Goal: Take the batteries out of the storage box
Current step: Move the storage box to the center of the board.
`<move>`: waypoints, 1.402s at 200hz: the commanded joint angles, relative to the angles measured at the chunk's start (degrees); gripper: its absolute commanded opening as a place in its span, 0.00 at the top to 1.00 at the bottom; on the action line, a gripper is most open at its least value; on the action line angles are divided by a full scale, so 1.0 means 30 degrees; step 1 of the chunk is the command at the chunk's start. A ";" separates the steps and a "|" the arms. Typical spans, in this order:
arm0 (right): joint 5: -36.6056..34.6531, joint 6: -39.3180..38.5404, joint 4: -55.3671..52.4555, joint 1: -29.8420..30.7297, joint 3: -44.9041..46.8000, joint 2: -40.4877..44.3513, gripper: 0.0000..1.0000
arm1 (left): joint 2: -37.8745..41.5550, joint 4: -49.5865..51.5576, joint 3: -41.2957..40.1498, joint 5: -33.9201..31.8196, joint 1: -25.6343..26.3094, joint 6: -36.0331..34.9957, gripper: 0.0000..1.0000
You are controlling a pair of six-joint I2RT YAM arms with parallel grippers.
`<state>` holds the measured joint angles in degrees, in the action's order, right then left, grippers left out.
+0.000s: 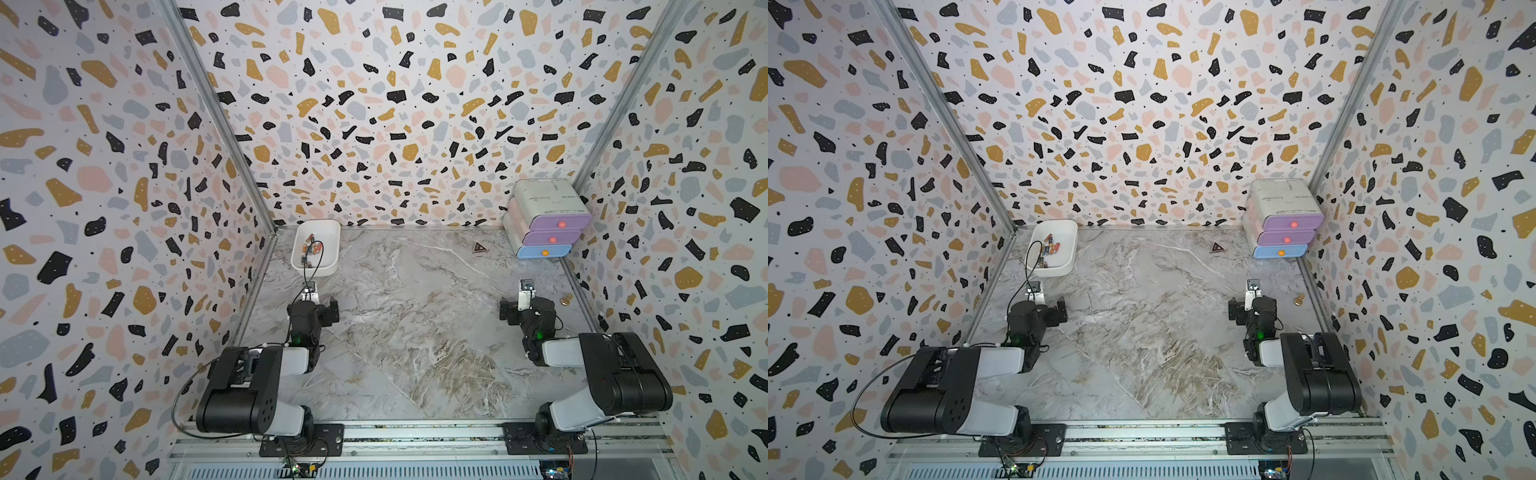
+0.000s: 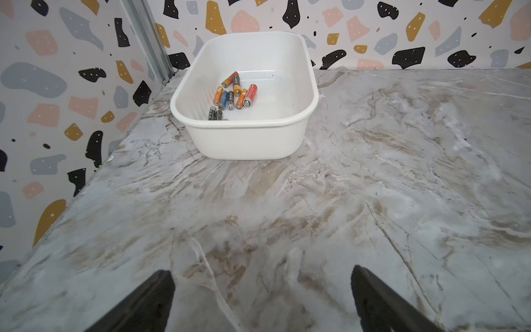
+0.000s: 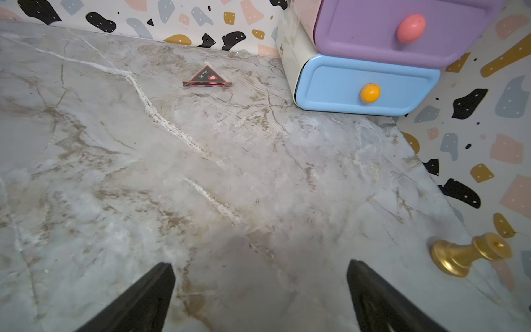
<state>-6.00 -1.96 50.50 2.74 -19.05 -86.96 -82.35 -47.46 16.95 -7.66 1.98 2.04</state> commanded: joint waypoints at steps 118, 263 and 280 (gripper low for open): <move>0.0008 -0.0037 -0.0251 -0.0050 -0.0470 0.0085 0.01 | 0.0115 -0.0281 0.0605 0.0361 0.0015 -0.0329 0.00; 0.4548 0.4229 -1.4887 0.0610 -1.0107 0.5071 0.06 | 0.4574 0.9553 0.8105 0.2547 -0.1699 0.7072 0.00; 0.5616 0.3451 -1.9063 0.2132 -1.3701 0.3908 0.06 | 0.2638 1.7580 1.5548 0.1784 -0.1619 0.6080 0.00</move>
<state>2.83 5.93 15.11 3.92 -48.14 -73.28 -70.15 -18.11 41.85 -2.61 -2.33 15.99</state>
